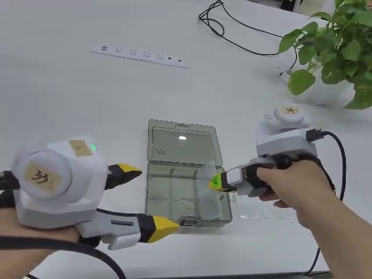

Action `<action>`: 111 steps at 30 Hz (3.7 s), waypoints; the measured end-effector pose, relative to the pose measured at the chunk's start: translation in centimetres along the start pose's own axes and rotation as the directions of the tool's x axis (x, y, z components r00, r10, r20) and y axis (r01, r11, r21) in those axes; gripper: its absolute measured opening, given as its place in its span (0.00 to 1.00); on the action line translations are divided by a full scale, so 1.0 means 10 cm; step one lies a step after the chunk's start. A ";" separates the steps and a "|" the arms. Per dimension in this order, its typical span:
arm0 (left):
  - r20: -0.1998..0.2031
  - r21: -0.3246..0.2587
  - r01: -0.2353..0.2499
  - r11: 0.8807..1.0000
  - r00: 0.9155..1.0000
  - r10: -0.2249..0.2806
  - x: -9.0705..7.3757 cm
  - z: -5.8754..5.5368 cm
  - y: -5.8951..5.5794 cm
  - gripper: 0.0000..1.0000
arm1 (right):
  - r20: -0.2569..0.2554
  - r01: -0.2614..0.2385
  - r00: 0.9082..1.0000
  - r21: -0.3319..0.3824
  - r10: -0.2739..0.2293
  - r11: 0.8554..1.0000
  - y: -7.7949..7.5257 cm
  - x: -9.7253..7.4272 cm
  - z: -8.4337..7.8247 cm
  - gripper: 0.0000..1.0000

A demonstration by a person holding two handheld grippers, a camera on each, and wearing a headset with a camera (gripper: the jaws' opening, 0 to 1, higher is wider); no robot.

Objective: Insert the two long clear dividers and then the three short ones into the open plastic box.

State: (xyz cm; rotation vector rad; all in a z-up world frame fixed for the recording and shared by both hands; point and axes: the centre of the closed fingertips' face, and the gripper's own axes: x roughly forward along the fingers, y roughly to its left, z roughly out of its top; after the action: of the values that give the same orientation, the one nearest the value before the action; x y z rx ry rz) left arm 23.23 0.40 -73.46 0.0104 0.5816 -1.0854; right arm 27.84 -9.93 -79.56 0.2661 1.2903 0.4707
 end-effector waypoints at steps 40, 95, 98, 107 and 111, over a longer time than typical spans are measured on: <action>-0.027 0.059 0.001 0.998 1.000 0.001 0.04 -0.08 0.01 1.00 | 0.080 -0.092 0.992 -0.108 0.101 0.990 0.05 0.29 -0.02 0.11; 0.008 0.021 -0.239 0.971 0.971 0.239 -0.33 0.11 -0.09 0.97 | 0.185 -0.246 0.922 -0.399 0.340 0.883 0.22 -0.21 0.07 0.32; 0.009 0.021 -0.244 0.969 0.970 0.244 -0.33 0.11 -0.07 0.97 | 0.193 -0.248 0.913 -0.435 0.359 0.865 0.23 -0.32 0.07 0.35; -0.001 0.021 -0.247 0.969 0.969 0.247 -0.29 0.07 -0.05 0.97 | 0.205 -0.261 0.879 -0.548 0.430 0.795 0.21 -0.67 -0.02 0.44; -0.014 0.024 -0.246 0.969 0.969 0.246 -0.28 0.04 -0.04 0.96 | 0.226 -0.243 0.856 -0.616 0.464 0.749 0.20 -0.79 -0.06 0.52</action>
State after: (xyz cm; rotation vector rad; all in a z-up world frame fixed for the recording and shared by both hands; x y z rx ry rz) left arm 22.17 2.46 -71.75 0.1084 0.5674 -0.8503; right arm 25.30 -11.95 -72.03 0.0851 0.6720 1.0693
